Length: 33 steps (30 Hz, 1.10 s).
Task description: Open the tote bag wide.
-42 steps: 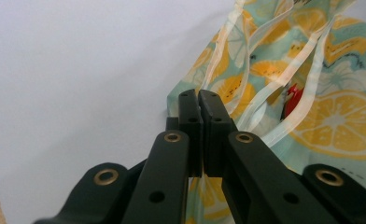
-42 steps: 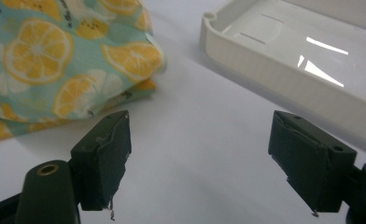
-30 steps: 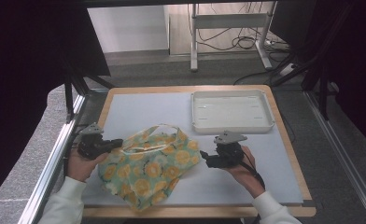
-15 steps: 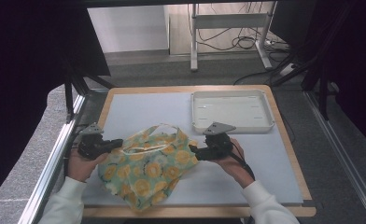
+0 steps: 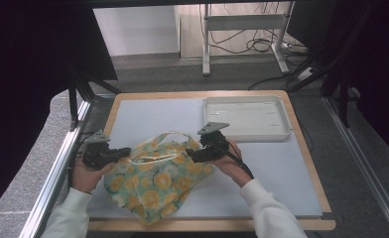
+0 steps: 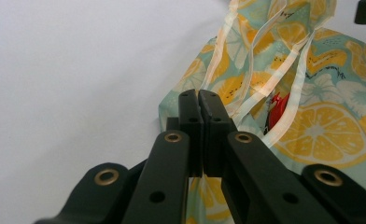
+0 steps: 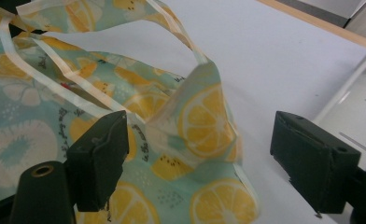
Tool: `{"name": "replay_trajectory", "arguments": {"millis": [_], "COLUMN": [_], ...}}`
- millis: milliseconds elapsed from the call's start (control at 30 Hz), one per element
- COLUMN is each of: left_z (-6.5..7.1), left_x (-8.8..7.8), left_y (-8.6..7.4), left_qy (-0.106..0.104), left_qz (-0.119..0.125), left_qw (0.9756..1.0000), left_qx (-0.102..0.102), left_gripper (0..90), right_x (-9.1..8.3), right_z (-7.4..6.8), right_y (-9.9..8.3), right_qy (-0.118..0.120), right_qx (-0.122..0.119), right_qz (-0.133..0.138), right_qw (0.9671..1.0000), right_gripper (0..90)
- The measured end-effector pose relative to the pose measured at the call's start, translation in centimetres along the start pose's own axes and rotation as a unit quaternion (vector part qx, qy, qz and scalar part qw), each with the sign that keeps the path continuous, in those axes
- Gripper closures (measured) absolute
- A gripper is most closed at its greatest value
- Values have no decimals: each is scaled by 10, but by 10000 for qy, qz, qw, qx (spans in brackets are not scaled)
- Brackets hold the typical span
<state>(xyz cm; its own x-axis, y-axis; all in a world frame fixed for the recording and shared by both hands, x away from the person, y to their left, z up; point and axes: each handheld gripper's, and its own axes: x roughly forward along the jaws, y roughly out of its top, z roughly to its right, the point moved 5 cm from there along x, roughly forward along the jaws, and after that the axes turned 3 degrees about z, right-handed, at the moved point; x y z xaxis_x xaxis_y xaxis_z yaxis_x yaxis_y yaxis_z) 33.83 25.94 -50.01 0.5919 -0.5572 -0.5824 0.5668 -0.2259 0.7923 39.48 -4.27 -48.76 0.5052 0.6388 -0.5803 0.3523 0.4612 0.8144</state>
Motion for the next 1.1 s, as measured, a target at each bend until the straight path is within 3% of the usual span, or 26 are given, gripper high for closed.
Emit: {"name": "replay_trajectory", "arguments": {"millis": [233, 400, 467, 600, 633, 867, 1100], "left_z": [0, 0, 0, 0, 0, -1, -1], "left_x": [-1, -1, -1, -1, -2, -2, -6], "left_y": [0, 0, 0, 1, 1, 1, 3], "left_qy": [-6, -15, -21, -21, -22, -25, -34], "left_qz": [12, 18, 22, 30, 35, 58, 133], "left_qw": [10000, 10000, 10000, 10000, 10000, 10000, 9999], "left_qx": [-6, -10, -12, -12, -13, -21, -35], "left_gripper": [895, 895, 895, 895, 895, 895, 895], "right_x": [15, 23, 25, 28, 29, 30, 23], "right_z": [-3, -4, -4, -4, -4, -5, -5], "right_y": [5, 3, 2, 3, 4, 4, 8], "right_qy": [25, 117, 244, 310, 287, 286, 340], "right_qx": [-11, -19, 26, 1, -18, -60, -116], "right_qz": [-107, -245, -272, -267, -251, -299, -163], "right_qw": [9999, 9996, 9993, 9992, 9993, 9991, 9992], "right_gripper": [238, 398, 516, 591, 651, 838, 874]}}
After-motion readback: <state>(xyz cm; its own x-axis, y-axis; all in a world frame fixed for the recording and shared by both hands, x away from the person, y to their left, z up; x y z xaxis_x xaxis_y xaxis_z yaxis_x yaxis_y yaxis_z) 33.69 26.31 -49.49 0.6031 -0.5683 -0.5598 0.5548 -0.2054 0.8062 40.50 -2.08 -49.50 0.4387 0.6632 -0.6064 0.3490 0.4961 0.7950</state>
